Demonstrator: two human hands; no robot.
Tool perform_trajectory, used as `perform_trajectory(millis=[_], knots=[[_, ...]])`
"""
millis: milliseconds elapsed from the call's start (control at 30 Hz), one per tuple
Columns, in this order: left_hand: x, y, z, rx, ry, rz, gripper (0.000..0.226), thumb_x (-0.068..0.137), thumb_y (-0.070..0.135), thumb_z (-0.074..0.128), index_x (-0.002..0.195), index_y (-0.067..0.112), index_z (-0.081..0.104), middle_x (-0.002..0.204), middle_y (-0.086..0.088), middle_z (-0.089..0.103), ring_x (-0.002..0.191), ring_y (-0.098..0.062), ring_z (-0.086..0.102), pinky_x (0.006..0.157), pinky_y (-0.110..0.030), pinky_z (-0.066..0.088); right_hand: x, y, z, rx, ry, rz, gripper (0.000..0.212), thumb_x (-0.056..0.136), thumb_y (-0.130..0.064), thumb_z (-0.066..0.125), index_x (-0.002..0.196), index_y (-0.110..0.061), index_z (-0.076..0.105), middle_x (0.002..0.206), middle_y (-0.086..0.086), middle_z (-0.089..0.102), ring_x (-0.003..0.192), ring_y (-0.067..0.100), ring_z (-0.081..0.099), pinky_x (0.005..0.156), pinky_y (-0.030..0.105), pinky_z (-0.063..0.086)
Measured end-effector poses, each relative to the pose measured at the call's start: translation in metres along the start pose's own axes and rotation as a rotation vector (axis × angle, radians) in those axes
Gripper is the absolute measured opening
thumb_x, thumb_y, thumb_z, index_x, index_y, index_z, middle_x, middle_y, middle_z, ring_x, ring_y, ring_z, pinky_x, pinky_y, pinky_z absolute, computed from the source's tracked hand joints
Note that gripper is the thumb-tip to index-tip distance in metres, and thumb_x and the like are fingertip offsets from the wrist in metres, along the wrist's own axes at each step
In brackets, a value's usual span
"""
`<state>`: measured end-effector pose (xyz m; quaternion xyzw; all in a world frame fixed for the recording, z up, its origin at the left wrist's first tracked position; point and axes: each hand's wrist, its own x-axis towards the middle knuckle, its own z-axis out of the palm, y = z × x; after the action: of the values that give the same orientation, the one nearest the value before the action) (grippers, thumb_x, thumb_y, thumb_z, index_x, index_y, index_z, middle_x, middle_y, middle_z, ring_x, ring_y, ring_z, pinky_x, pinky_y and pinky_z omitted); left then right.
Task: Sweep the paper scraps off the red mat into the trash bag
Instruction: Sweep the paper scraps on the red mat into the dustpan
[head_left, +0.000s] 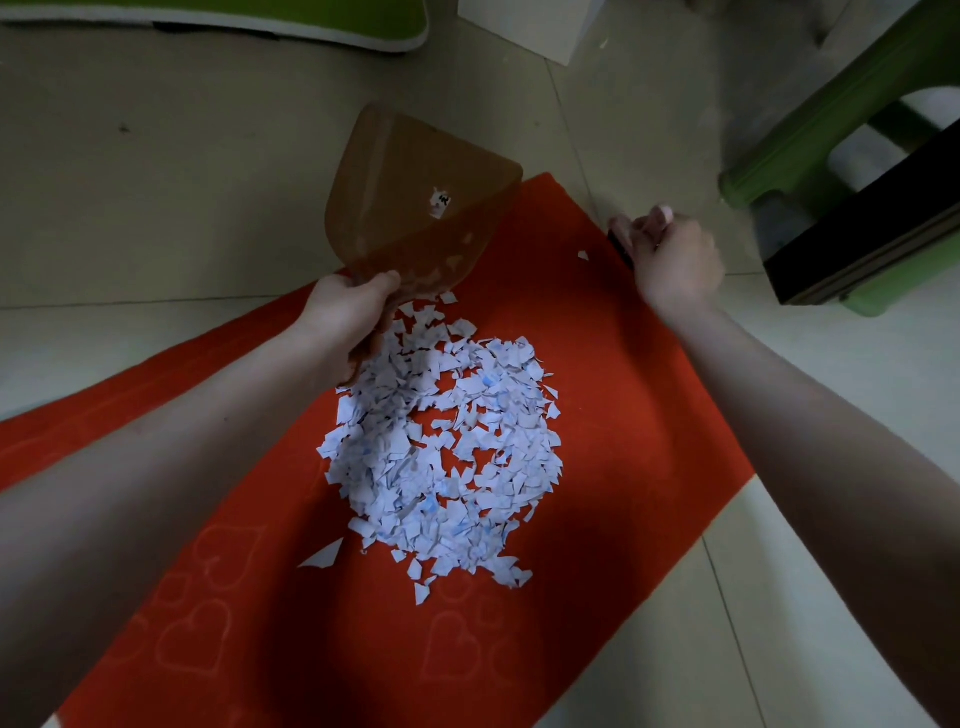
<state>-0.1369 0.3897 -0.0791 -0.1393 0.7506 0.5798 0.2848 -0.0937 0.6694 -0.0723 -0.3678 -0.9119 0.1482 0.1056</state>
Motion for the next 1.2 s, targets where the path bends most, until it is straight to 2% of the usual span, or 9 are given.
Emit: perform_trajectory(millis=[167, 267, 367, 567, 700, 867, 967, 1033, 1200], knots=[[0.001, -0.006, -0.001, 0.031, 0.002, -0.012, 0.031, 0.096, 0.035, 0.054, 0.075, 0.013, 0.051, 0.061, -0.002, 0.045, 0.044, -0.015, 0.036, 0.037, -0.015, 0.027, 0.014, -0.003, 0.009, 0.039, -0.236, -0.113, 0.046, 0.086, -0.052, 0.049, 0.091, -0.01, 0.067, 0.086, 0.013, 0.068, 0.079, 0.029, 0.065, 0.064, 0.032, 0.044], [0.001, -0.005, -0.004, 0.039, 0.004, -0.006, 0.03, 0.096, 0.034, 0.054, 0.075, 0.013, 0.05, 0.062, -0.003, 0.046, 0.044, -0.015, 0.037, 0.033, -0.009, 0.026, 0.003, -0.008, -0.008, 0.281, -0.411, -0.2, 0.03, 0.092, -0.025, 0.054, 0.098, -0.001, 0.07, 0.08, 0.007, 0.066, 0.056, -0.003, 0.06, 0.06, 0.019, 0.048], [0.002, -0.002, -0.007, 0.038, 0.016, 0.011, 0.029, 0.095, 0.034, 0.054, 0.076, 0.014, 0.049, 0.061, -0.003, 0.046, 0.036, -0.013, 0.039, 0.035, -0.013, 0.029, -0.011, 0.0, -0.025, 0.363, -0.434, -0.228, 0.018, 0.091, -0.007, 0.059, 0.104, -0.001, 0.069, 0.088, 0.006, 0.066, 0.055, -0.012, 0.057, 0.059, 0.008, 0.045], [-0.004, 0.0, 0.001, 0.004, -0.012, -0.003, 0.028, 0.096, 0.032, 0.054, 0.075, 0.013, 0.05, 0.062, -0.003, 0.045, 0.047, -0.015, 0.037, 0.045, -0.023, 0.03, 0.001, 0.001, -0.011, 0.209, -0.052, -0.132, 0.037, 0.094, -0.038, 0.042, 0.069, -0.022, 0.063, 0.077, 0.013, 0.068, 0.08, 0.035, 0.066, 0.058, 0.033, 0.043], [-0.007, 0.002, 0.004, 0.015, -0.022, 0.021, 0.029, 0.096, 0.032, 0.055, 0.074, 0.013, 0.051, 0.063, -0.003, 0.045, 0.048, -0.016, 0.037, 0.049, -0.027, 0.031, 0.006, -0.008, 0.007, 0.077, -0.076, -0.05, 0.032, 0.091, -0.04, 0.054, 0.096, -0.011, 0.066, 0.094, 0.015, 0.067, 0.094, 0.035, 0.063, 0.067, 0.034, 0.042], [-0.01, 0.0, 0.002, 0.038, -0.02, 0.031, 0.03, 0.096, 0.033, 0.054, 0.075, 0.012, 0.052, 0.062, -0.002, 0.046, 0.047, -0.015, 0.038, 0.042, -0.021, 0.032, 0.004, -0.014, 0.005, 0.151, -0.321, -0.145, 0.021, 0.092, -0.024, 0.057, 0.088, -0.005, 0.065, 0.072, 0.012, 0.062, 0.074, 0.026, 0.064, 0.055, 0.021, 0.044], [-0.009, -0.003, -0.001, 0.048, -0.014, 0.023, 0.029, 0.095, 0.034, 0.054, 0.077, 0.012, 0.052, 0.063, -0.002, 0.047, 0.046, -0.015, 0.038, 0.045, -0.023, 0.031, -0.002, -0.005, -0.012, 0.261, -0.372, -0.186, 0.01, 0.09, -0.019, 0.06, 0.091, -0.017, 0.07, 0.089, 0.008, 0.069, 0.076, 0.012, 0.064, 0.069, 0.026, 0.053], [-0.008, -0.004, -0.003, 0.047, -0.006, 0.017, 0.028, 0.096, 0.035, 0.054, 0.078, 0.013, 0.052, 0.063, -0.002, 0.047, 0.046, -0.014, 0.038, 0.048, -0.025, 0.029, -0.009, 0.002, -0.02, 0.255, -0.298, -0.197, 0.015, 0.09, -0.018, 0.06, 0.097, -0.013, 0.071, 0.092, 0.007, 0.069, 0.07, 0.003, 0.062, 0.062, 0.022, 0.049], [-0.007, -0.004, 0.0, 0.068, -0.022, 0.009, 0.03, 0.095, 0.036, 0.054, 0.076, 0.013, 0.052, 0.062, -0.002, 0.047, 0.045, -0.015, 0.038, 0.045, -0.024, 0.028, -0.009, 0.007, -0.01, 0.093, 0.013, -0.06, 0.034, 0.094, -0.037, 0.048, 0.095, -0.011, 0.069, 0.097, 0.022, 0.068, 0.094, 0.041, 0.062, 0.069, 0.038, 0.046]])
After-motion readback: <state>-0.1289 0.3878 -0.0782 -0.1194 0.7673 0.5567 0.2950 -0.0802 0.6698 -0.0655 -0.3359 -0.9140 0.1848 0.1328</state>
